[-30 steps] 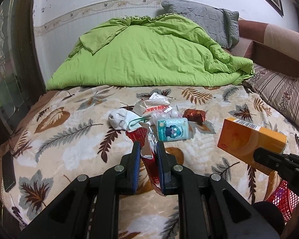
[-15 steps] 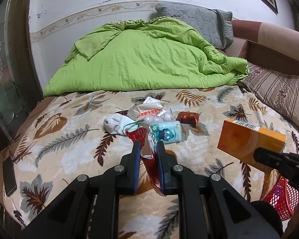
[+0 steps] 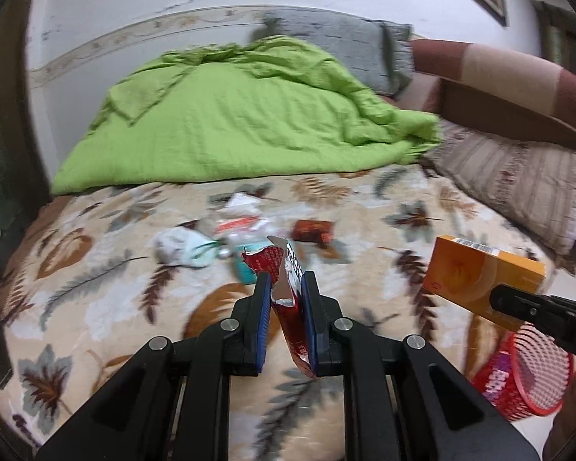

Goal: Collect trash
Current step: 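Lift the held packet and orange box and carry them toward the red wastebasket, then open both tools over the red wastebasket to drop the packet and box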

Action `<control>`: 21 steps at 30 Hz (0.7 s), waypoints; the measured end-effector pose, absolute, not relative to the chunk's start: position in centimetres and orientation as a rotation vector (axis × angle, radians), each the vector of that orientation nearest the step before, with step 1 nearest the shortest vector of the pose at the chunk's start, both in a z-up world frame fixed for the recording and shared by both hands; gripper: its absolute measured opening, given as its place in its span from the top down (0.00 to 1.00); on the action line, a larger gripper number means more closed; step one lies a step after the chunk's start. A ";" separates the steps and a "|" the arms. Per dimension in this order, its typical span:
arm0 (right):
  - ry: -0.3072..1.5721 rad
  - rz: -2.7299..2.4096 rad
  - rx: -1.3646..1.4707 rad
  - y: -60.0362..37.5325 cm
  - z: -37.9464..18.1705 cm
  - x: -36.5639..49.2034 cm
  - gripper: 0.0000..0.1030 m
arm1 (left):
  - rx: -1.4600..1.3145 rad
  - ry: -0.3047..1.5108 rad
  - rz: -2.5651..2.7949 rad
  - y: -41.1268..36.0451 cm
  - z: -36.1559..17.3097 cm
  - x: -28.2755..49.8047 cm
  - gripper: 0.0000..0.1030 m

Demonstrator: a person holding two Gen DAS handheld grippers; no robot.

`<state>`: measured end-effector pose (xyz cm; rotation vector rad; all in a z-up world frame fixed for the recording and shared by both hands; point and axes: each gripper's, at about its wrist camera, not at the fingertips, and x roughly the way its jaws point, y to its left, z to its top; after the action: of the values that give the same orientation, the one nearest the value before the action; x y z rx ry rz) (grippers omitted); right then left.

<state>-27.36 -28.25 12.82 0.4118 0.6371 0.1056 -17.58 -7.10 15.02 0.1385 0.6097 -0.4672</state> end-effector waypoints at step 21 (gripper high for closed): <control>0.880 -0.356 0.529 -42.9 12.5 -43.0 0.96 | 0.289 0.798 -1.242 -29.5 13.4 -30.3 0.85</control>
<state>-43.04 -42.86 12.53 0.5293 0.8802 -0.3557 -30.32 -29.46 13.38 0.2894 0.7976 -1.2420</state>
